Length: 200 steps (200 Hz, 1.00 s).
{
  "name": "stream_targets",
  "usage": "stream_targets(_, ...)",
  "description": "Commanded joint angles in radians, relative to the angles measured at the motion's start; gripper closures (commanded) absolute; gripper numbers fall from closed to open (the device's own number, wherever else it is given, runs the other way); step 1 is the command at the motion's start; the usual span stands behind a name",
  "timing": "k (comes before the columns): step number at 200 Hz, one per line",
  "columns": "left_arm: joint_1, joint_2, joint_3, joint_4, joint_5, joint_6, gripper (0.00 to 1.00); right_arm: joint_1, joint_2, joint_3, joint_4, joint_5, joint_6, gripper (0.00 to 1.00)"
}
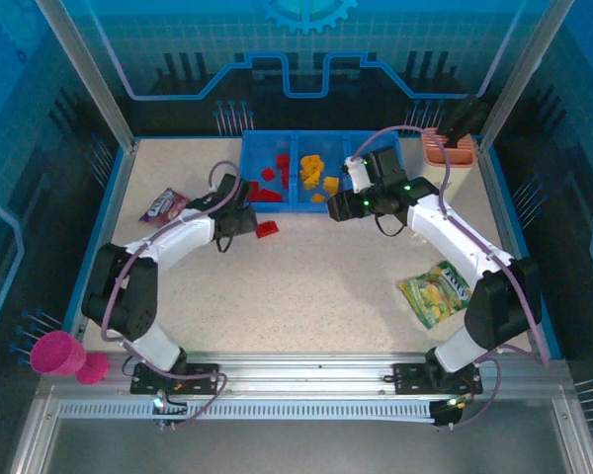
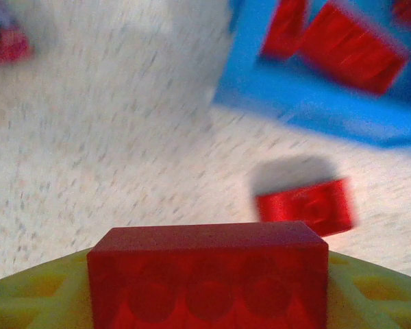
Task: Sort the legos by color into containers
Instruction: Pick up the lego from the middle-left of the table, then place the lego in the container.
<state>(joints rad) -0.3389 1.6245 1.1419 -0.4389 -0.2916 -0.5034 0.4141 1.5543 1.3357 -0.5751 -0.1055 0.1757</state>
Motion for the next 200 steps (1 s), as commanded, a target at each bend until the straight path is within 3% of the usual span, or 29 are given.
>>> stream_targets(1,-0.012,-0.011,0.085,-0.001,-0.009,0.058,0.5,0.011,-0.055,-0.025,0.0,0.009,0.012,0.32)
stream_targets(28,-0.012,0.083,0.206,0.034,-0.019,0.101,0.49,0.012,-0.075,-0.038,-0.013,0.012,0.016,0.32)
stream_targets(71,0.006,0.358,0.468,0.083,-0.006,0.132,0.49,0.016,-0.095,-0.049,-0.056,0.032,0.016,0.32)
stream_targets(134,0.05,0.732,0.967,-0.039,-0.013,0.113,0.48,0.021,-0.157,-0.094,-0.08,0.05,0.02,0.31)
stream_targets(200,0.069,0.784,1.026,-0.04,-0.001,0.125,0.41,0.062,-0.132,-0.147,-0.024,0.023,0.065,0.31)
